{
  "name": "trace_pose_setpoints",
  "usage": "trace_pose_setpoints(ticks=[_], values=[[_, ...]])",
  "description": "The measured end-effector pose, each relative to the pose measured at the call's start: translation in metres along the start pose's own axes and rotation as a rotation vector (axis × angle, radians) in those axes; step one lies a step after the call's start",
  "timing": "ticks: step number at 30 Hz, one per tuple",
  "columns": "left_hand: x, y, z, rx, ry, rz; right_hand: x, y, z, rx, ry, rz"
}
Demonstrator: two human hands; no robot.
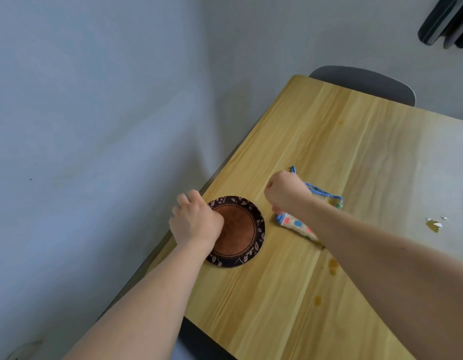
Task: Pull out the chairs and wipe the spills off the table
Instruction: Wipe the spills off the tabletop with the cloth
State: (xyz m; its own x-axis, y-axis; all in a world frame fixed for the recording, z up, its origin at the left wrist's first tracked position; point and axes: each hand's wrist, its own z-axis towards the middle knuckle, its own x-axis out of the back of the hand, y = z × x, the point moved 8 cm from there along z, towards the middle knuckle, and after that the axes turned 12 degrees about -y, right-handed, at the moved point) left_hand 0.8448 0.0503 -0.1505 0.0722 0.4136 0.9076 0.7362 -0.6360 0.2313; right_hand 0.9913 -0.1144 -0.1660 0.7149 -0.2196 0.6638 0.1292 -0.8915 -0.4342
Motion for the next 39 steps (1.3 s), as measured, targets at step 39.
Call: trace_pose_setpoints(ticks=[39], values=[[-0.144, 0.309, 0.035, -0.835, -0.193, 0.503, 0.211, 0.287, 0.091, -0.153, 0.509, -0.174]])
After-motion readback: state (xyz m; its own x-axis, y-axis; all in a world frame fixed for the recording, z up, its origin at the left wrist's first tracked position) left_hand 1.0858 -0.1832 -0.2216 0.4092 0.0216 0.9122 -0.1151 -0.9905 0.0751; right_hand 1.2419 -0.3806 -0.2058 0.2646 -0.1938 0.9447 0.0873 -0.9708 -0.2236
